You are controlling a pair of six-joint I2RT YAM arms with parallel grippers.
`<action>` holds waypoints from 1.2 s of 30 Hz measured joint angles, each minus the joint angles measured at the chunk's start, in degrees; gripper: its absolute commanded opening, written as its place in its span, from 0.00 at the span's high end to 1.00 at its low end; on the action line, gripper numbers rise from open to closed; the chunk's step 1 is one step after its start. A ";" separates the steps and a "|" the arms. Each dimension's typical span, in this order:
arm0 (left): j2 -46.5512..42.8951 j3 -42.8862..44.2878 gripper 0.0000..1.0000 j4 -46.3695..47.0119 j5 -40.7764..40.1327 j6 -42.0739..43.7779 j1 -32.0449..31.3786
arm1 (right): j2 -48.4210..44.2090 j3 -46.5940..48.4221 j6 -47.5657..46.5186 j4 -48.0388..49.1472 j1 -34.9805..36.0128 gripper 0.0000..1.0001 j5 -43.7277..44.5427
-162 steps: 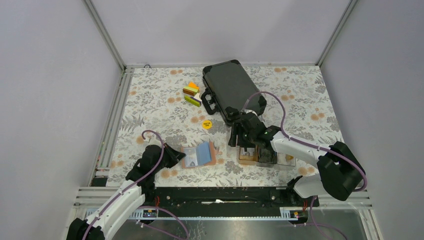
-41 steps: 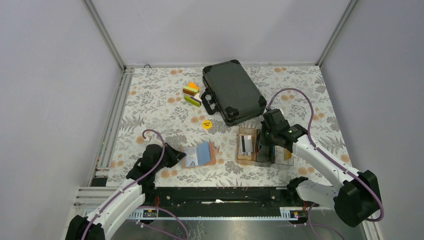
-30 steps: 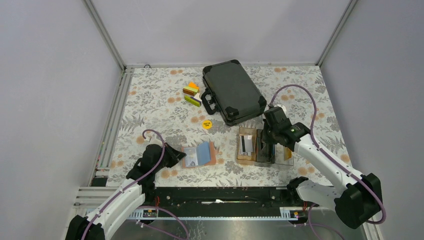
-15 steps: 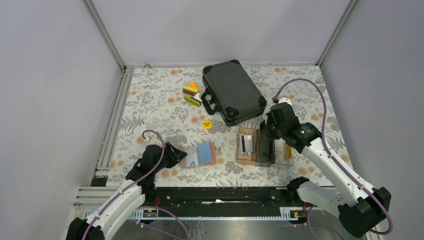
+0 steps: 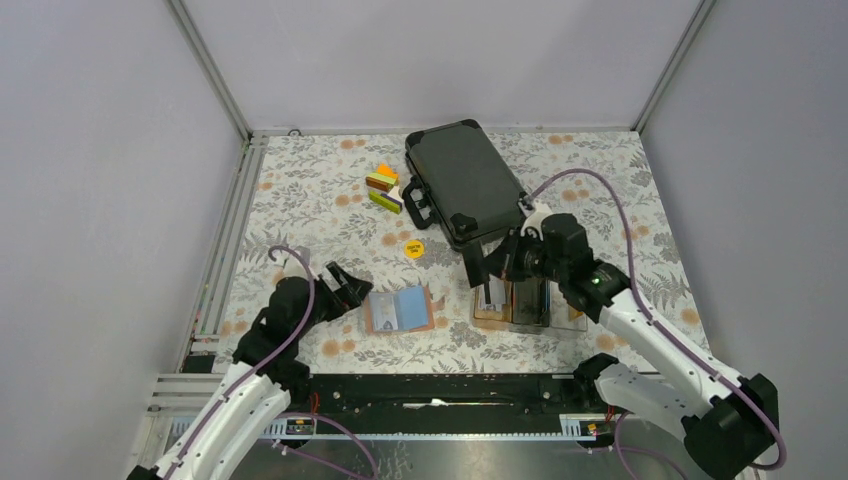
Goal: Put the credit cards into the card holder
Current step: Insert the credit card into the card holder.
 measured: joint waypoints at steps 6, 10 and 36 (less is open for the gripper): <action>-0.70 3.54 0.06 6.36 9.11 0.13 0.00 | 2.47 -4.72 4.50 12.85 6.69 1.00 -3.15; 0.26 3.17 0.06 16.72 17.92 -3.87 -0.07 | 2.47 -7.76 8.07 24.02 10.16 1.00 -3.74; 15.06 -0.98 0.96 54.21 23.98 -18.38 -13.40 | 7.37 -12.41 19.02 50.38 14.62 1.00 -6.75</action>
